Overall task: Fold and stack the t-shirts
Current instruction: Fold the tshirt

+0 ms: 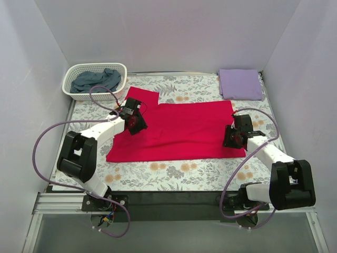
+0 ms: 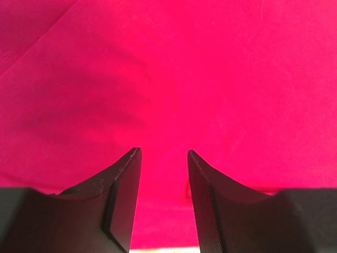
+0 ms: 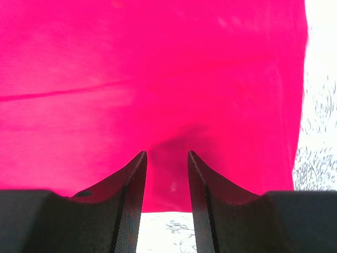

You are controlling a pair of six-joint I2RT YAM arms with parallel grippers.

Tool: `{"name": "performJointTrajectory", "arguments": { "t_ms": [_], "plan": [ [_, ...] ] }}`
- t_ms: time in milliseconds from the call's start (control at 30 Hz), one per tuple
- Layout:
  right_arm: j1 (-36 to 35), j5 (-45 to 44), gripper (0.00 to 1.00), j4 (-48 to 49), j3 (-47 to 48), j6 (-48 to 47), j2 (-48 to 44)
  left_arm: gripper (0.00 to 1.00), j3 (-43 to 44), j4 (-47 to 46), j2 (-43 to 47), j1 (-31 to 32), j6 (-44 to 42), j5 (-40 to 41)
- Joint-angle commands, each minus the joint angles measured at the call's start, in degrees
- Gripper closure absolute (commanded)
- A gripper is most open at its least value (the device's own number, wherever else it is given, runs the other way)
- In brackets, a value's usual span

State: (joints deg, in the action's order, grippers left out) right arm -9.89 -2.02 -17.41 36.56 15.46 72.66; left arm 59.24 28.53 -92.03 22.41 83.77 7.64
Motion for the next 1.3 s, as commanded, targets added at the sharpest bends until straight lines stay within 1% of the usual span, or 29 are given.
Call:
{"name": "performJointTrajectory", "arguments": {
  "t_ms": [0, 100, 300, 333, 400, 500, 733, 833, 900, 967, 1000, 1033, 1100, 1167, 1200, 1267],
  "plan": [
    [2.58, -0.09, 0.63, 2.03, -2.88, 2.46, -1.21, 0.62, 2.54, -3.31, -2.35, 0.26, -0.62, 0.79],
    [4.78, -0.79, 0.63, 2.12, -4.56, 3.43, -1.38, 0.64, 3.33, -4.27, -4.21, 0.26, -0.18, 2.29],
    [9.27, 1.49, 0.63, 2.03, -8.95, 4.57, -1.91, 0.67, 4.04, -4.80, -8.16, -0.35, 1.84, 6.95],
    [11.19, 1.84, 0.63, 1.94, -9.39, 4.58, -1.91, 0.67, 4.04, -4.80, -9.04, -0.61, 2.80, 7.04],
    [13.49, 5.61, 0.63, 1.94, -10.62, 5.01, -1.91, 0.67, 4.47, -4.45, -9.75, -1.49, 3.24, 6.60],
    [14.81, 6.68, 0.63, 1.15, -11.06, 5.45, -2.52, 0.67, 5.53, -4.19, -10.54, -2.37, 3.51, 6.25],
    [15.25, 7.65, 0.62, 0.80, -11.51, 5.63, -3.76, 0.66, 7.11, -3.57, -10.36, -4.39, 3.25, 7.39],
    [15.43, 8.08, 0.62, 0.80, -11.33, 5.37, -3.32, 0.64, 8.08, -3.40, -10.98, -4.57, 2.37, 7.74],
    [15.43, 8.44, 0.62, 0.80, -11.16, 5.10, -3.14, 0.57, 9.83, -2.26, -11.15, -4.40, 1.15, 6.87],
    [15.43, 8.61, 0.62, 0.89, -11.24, 4.93, -3.14, 0.50, 10.36, -2.17, -9.75, -3.35, 0.09, 6.60],
    [15.43, 8.70, 0.62, 0.97, -11.33, 4.93, -3.14, 0.45, 10.71, -2.08, -9.14, -1.34, -0.79, 7.82],
    [15.43, 8.79, 0.62, 1.06, -11.33, 4.93, -3.05, 0.43, 10.98, -2.08, -7.92, -0.10, -2.28, 8.70],
    [15.43, 8.88, 0.62, 1.06, -11.33, 4.93, -2.97, 0.43, 11.68, -1.12, -7.11, 3.84, -3.17, 11.24],
    [15.43, 8.97, 0.62, 1.15, -11.24, 4.84, -2.88, 0.43, 12.03, 0.37, -6.76, 6.23, -3.87, 12.57],
    [15.43, 8.88, 0.62, 1.06, -11.33, 4.84, -2.97, 0.43, 12.56, 0.82, -6.85, 8.50, -4.22, 14.32],
    [15.43, 8.79, 0.62, 1.06, -11.33, 4.84, -3.14, 0.46, 13.18, 1.87, -7.98, 10.71, -5.10, 16.26]
  ]
}}
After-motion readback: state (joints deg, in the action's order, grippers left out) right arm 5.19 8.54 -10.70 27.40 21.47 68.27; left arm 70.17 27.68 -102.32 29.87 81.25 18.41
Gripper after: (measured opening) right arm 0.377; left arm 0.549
